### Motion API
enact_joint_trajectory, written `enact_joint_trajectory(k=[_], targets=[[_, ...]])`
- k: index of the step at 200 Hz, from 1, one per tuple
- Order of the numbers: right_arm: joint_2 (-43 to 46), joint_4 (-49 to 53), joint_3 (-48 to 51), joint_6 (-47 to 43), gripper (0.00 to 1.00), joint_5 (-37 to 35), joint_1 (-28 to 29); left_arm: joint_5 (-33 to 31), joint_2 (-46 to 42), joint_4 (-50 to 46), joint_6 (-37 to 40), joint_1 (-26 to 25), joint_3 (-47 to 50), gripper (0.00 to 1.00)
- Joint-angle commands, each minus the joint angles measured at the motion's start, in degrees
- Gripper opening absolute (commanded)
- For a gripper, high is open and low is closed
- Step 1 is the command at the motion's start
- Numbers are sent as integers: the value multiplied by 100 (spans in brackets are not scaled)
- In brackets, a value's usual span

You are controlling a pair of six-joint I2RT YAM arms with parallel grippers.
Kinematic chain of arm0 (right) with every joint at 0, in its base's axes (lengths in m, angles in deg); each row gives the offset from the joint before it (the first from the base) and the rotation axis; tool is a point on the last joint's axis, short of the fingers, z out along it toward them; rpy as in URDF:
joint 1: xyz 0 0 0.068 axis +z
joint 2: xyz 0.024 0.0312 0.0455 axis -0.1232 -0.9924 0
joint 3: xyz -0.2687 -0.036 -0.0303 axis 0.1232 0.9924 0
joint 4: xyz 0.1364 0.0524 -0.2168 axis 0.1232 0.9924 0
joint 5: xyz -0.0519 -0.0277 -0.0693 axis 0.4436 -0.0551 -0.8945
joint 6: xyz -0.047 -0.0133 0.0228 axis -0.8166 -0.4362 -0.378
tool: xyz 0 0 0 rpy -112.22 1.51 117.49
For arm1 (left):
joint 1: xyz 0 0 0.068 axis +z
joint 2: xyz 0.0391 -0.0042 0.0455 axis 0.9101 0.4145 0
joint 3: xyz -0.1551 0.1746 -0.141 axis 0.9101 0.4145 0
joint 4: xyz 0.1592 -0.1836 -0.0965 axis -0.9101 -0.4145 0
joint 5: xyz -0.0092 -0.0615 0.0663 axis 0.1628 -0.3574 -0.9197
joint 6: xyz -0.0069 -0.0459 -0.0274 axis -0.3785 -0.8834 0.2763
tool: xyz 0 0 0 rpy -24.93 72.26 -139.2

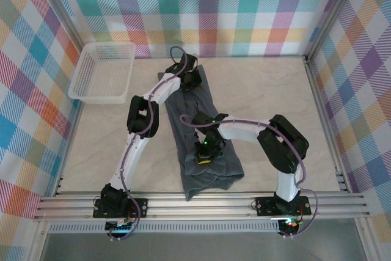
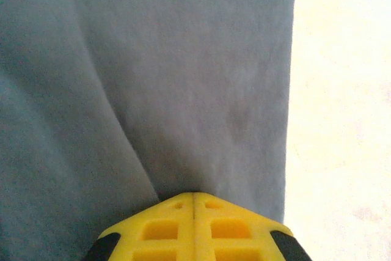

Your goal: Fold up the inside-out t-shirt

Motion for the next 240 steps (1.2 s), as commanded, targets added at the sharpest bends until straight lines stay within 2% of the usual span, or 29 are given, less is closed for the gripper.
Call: enact_joint_trajectory(k=[1,18,28,38,56,68,95,120,137,146,154,177,192,217,240], targets=[[759,-30,-112,-268,14,-246,-69,492,-1103,-253,229,73,350,6],[1555,-136,280,-252,27,-1169,-158,561,-2097,-17,376,137,1376,17],[1983,-143,611,-182,31,-1662,-339,681,-2784,329,401,174,2170,24],[2332,-90,951,-117,32,-1762,-663,771,-3484,687,361,195,3058,30],[2716,251,1428,-68,36,-1638,-1302,954,-4586,1073,285,193,4428,36],[2917,298,1715,-265,43,-1410,-1555,1013,-5276,1246,193,193,5297,38],[3104,361,2148,-560,57,-1051,-1719,1018,-6776,1365,-55,176,7118,43],[3005,105,2576,-466,60,-444,-1796,935,-7967,1033,-488,16,8355,47],[2915,-231,2840,-357,62,-61,-1797,1014,-8590,863,-887,-178,9022,55],[2854,-436,2936,-286,60,135,-1799,1112,-8804,798,-1091,-309,9306,59],[2797,-646,3011,-202,53,324,-1796,1272,-8913,796,-1217,-440,9537,62],[2622,-1063,3051,-34,23,859,-1800,1848,-9090,852,-1655,-727,10252,68],[2736,-1124,2983,93,7,1202,-1783,1855,-9450,928,-2039,-890,10608,75],[3283,-1340,3142,484,4,1423,-1761,1788,-9849,1321,-2643,-971,11135,87],[3366,-1364,3188,593,5,1477,-1761,2195,-9229,2453,-2952,-1067,11369,87]])
